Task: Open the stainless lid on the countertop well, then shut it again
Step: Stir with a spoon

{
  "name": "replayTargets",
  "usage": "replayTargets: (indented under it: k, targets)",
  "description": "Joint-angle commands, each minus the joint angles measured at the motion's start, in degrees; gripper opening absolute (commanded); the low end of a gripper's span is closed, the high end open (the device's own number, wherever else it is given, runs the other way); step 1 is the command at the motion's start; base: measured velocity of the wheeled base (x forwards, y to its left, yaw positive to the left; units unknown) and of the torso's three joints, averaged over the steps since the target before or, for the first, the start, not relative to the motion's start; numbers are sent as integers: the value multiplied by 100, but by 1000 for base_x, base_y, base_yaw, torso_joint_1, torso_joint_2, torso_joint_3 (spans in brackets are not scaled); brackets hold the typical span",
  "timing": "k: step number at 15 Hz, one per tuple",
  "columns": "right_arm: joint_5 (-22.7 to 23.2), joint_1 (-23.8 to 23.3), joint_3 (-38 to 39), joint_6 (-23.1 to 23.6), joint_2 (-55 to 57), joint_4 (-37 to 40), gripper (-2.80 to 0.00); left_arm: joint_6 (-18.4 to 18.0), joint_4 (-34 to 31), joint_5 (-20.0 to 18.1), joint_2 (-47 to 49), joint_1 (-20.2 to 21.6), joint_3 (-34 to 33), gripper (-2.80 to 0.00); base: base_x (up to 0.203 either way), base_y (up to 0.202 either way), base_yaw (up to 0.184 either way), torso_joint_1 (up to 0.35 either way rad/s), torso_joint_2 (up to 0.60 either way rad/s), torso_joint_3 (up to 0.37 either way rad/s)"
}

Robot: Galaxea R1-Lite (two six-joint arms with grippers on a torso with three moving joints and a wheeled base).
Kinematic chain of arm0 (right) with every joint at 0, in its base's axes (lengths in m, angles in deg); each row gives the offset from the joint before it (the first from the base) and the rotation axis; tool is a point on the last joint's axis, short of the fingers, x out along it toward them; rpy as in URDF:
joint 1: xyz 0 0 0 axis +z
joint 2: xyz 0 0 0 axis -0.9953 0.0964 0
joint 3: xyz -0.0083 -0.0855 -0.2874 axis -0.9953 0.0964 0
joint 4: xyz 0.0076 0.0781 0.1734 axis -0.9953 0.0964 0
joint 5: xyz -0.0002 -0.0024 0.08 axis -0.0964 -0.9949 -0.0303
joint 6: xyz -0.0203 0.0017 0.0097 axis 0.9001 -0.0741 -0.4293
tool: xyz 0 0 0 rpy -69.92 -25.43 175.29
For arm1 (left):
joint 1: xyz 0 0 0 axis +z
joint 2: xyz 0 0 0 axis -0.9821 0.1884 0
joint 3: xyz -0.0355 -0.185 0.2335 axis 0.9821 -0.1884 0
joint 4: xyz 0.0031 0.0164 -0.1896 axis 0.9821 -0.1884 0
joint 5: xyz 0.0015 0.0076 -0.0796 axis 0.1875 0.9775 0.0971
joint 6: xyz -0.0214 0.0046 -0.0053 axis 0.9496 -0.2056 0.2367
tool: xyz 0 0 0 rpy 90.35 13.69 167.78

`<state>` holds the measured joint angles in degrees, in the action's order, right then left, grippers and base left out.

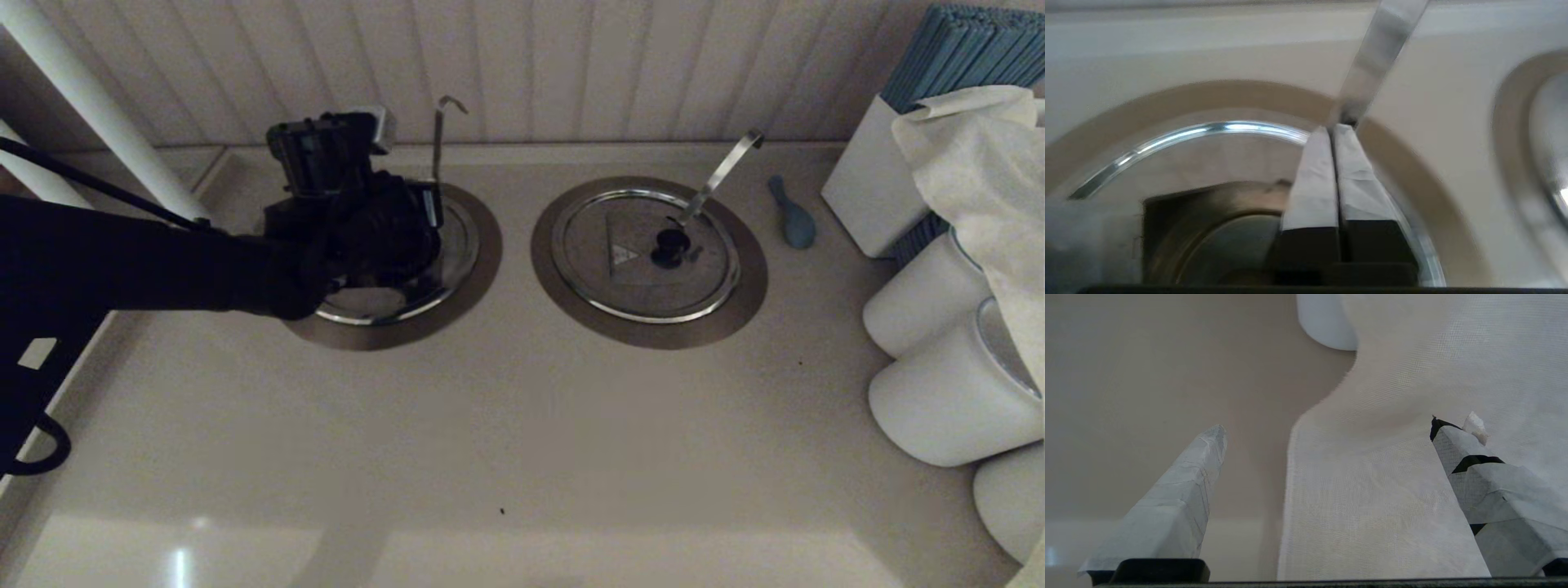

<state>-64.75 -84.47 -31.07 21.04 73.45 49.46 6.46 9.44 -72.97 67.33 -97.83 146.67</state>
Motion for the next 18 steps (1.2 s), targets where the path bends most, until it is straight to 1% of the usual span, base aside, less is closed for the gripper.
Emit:
replayTargets:
  k: [1,4,7,8,13,16,18]
  targets:
    - [1,0,0,0,8,0,0,11,15,22,-4,-19,-32,-280,0,0,0,0,0,0]
    - [1,0,0,0,8,0,0,15,-108,145,-352,-12,-306,-280,0,0,0,0,0,0]
    - [1,0,0,0,8,0,0,3,-197,147,-514,-24,-470,-280,0,0,0,0,0,0]
    - [1,0,0,0,8,0,0,2,-185,151,-511,-30,-475,0,0,0,0,0,0,0]
    - [1,0,0,0,8,0,0,112,-124,96,-452,-30,-551,0,0,0,0,0,0,0]
    - [1,0,0,0,8,0,0,109,-117,73,-81,-53,-261,0,0,0,0,0,0,0]
    - [1,0,0,0,8,0,0,108,-111,81,321,-89,141,0,0,0,0,0,0,0]
